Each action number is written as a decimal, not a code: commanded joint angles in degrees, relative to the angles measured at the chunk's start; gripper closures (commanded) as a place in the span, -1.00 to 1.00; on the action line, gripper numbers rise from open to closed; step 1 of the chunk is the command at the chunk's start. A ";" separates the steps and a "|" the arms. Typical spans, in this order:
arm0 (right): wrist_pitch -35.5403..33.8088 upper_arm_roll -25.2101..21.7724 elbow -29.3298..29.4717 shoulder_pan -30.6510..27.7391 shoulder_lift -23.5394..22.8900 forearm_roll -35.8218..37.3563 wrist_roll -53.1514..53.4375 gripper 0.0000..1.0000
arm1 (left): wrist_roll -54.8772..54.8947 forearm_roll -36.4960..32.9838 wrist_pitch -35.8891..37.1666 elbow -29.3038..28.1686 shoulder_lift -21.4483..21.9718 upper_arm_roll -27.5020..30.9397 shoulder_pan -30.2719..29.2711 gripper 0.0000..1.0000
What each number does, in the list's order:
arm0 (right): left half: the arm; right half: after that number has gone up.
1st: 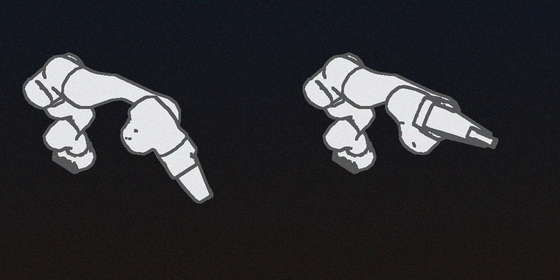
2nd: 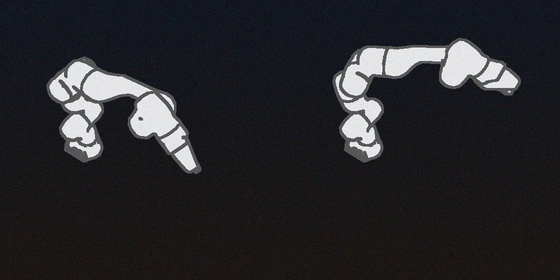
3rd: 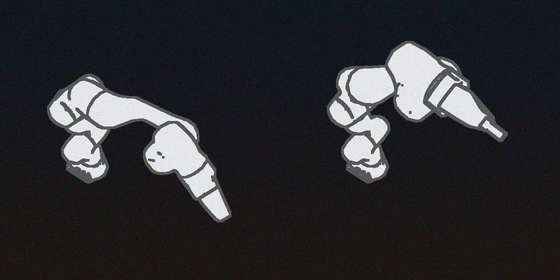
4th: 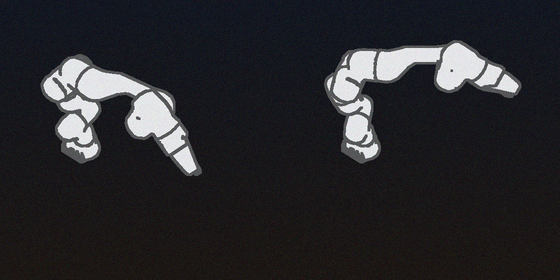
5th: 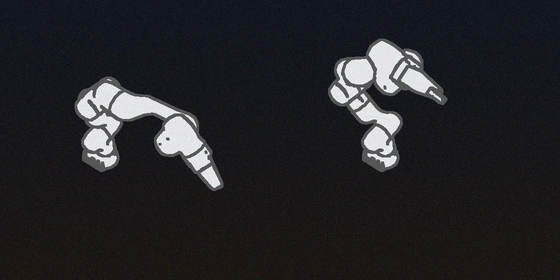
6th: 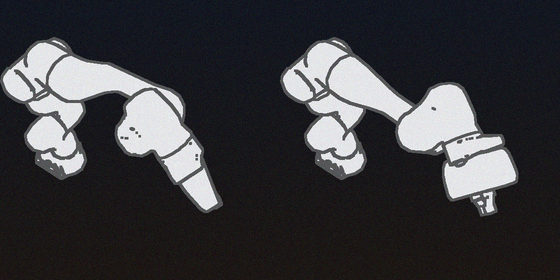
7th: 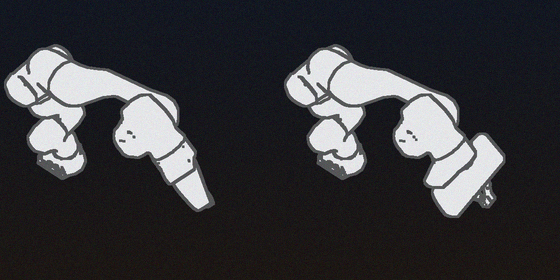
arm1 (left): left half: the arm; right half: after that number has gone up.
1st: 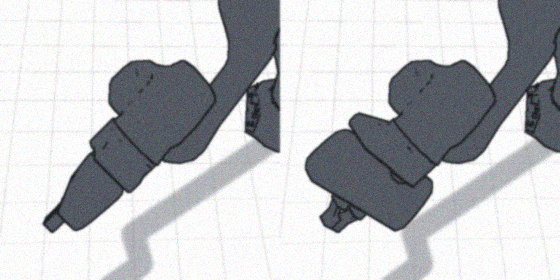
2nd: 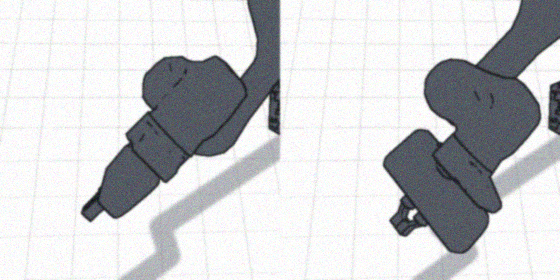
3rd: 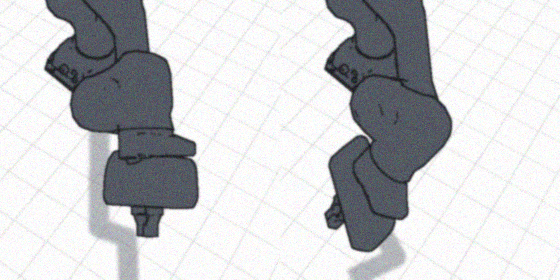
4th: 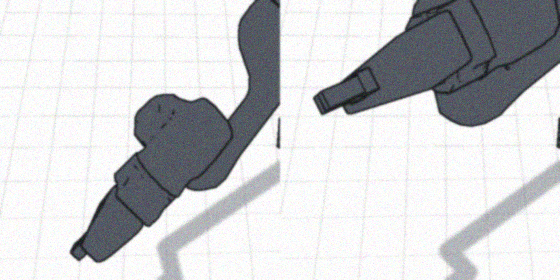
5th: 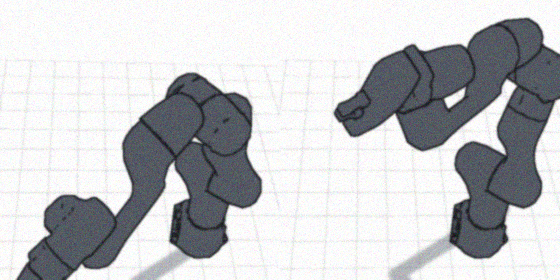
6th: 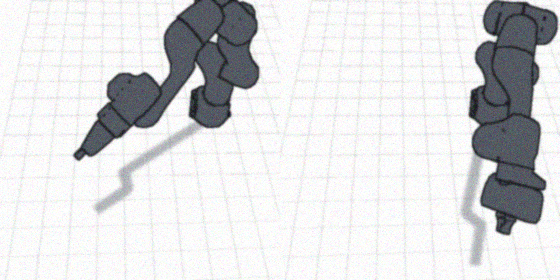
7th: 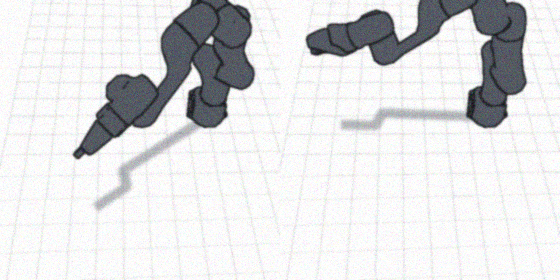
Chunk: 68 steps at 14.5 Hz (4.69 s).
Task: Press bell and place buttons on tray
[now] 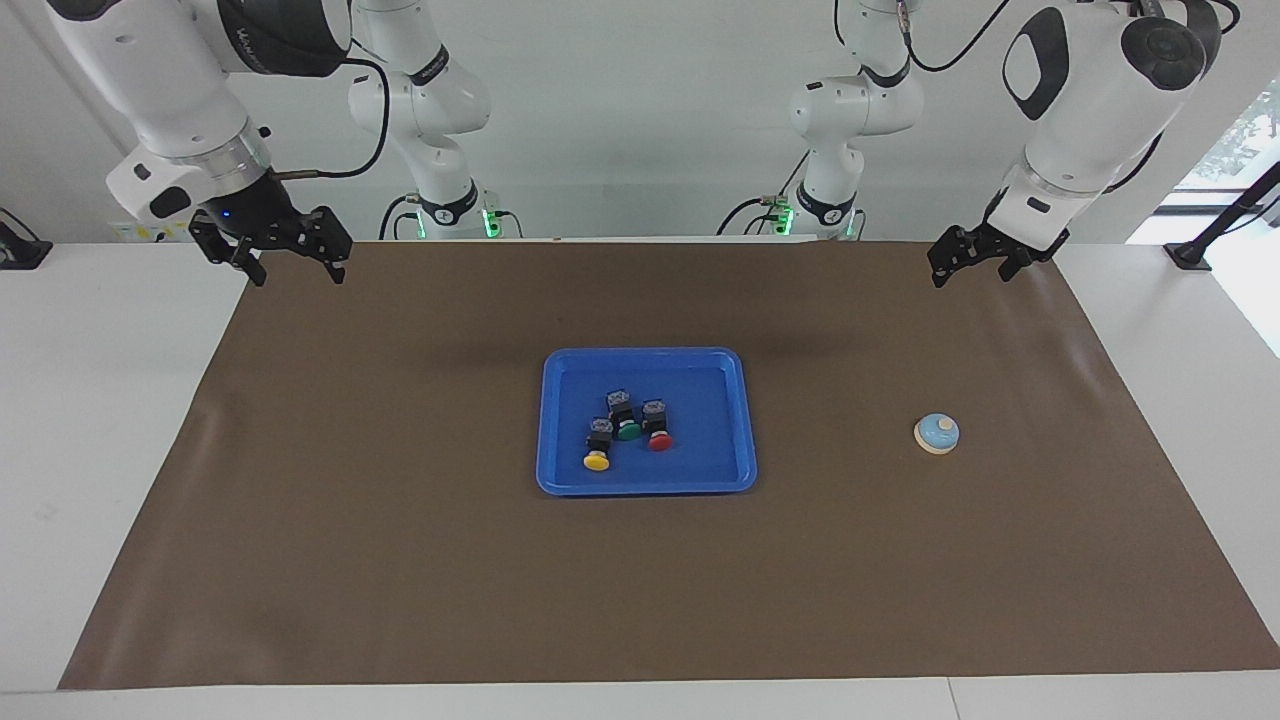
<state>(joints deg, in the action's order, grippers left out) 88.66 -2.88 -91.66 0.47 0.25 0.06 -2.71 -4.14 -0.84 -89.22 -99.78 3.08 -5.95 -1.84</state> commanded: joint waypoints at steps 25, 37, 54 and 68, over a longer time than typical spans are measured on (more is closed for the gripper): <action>-0.50 0.24 -1.24 -0.47 1.25 0.64 -0.81 -1.00 | -2.45 -0.47 -38.48 -14.92 -13.36 0.41 -4.58 1.00; -0.50 0.24 -1.24 -0.47 1.25 0.64 -0.81 -1.00 | -1.66 -0.83 -37.82 -14.33 -16.27 0.50 -4.66 1.00; -0.50 0.24 -1.24 -0.47 1.25 0.64 -0.81 -1.00 | -2.45 -0.21 -1.39 -0.95 -2.82 0.68 1.13 -1.00; -0.50 0.24 -1.24 -0.47 1.34 0.64 -0.81 -1.00 | -1.84 1.72 -0.25 -1.12 -2.29 7.45 6.85 -1.00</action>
<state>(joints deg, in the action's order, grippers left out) 88.65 -2.88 -91.66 0.45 0.26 0.06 -2.71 -6.45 -0.01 -90.13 -101.13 0.45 1.61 4.96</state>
